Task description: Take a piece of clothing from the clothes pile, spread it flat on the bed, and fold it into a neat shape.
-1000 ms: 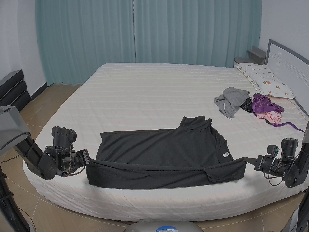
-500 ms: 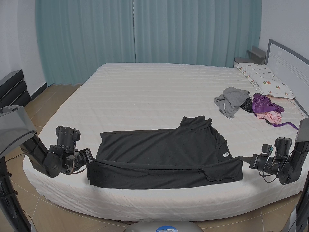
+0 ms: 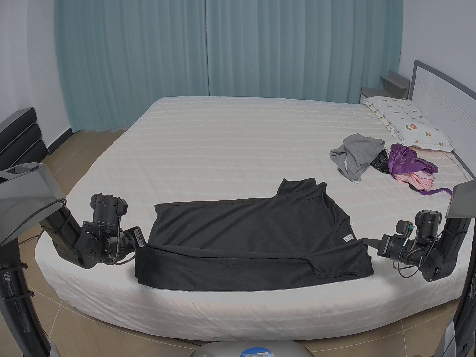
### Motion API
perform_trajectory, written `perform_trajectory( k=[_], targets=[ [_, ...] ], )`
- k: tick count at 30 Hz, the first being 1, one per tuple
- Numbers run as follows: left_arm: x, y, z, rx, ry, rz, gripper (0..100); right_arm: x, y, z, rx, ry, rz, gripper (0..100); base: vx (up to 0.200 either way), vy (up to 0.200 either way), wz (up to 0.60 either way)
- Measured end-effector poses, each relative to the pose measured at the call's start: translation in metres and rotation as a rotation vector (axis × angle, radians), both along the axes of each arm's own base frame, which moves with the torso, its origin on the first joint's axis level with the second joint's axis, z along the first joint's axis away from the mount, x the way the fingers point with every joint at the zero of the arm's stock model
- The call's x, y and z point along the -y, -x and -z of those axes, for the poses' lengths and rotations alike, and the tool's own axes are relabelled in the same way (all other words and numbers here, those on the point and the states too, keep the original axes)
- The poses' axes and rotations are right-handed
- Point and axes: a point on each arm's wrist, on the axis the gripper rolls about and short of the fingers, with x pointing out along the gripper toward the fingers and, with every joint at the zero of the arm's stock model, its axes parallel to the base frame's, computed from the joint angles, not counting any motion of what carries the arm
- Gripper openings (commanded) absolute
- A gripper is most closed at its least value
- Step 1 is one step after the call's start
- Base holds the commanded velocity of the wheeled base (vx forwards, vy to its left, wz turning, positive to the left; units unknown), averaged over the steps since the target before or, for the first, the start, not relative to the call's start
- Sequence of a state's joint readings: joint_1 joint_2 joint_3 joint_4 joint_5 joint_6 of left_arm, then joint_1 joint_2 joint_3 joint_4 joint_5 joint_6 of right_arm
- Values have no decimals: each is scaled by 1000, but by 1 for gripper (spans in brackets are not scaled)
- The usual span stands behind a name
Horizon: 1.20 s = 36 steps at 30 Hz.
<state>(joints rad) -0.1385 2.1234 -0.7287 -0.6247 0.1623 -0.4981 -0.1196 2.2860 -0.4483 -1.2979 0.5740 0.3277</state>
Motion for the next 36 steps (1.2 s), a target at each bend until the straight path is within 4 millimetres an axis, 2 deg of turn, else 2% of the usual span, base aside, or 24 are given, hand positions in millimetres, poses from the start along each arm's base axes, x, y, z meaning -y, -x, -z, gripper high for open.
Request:
perform_trajectory(
  k=[23, 24, 25, 26, 32, 36],
  targets=[
    [3, -26, 37, -45, 37, -39, 0, 1, -15, 23, -33, -14, 5, 0, 0, 0, 0],
    [3, -28, 40, -48, 41, -41, 100, 1, -15, 26, -39, -15, 5, 0, 0, 0, 0],
    [3, -28, 40, -49, 42, -41, 100, 1, -15, 26, -40, -15, 5, 0, 0, 0, 0],
    [3, -29, 42, -50, 42, -41, 100, 1, -15, 27, -43, -16, 5, 100, 0, 0, 0],
    [4, -32, 51, -65, 47, -44, 100, -1, -14, 33, -56, -24, -1, 100, 0, 0, 0],
    [4, -33, 53, -67, 67, -58, 100, -4, -13, 30, -62, -63, 13, 100, 0, 0, 0]
  ],
)
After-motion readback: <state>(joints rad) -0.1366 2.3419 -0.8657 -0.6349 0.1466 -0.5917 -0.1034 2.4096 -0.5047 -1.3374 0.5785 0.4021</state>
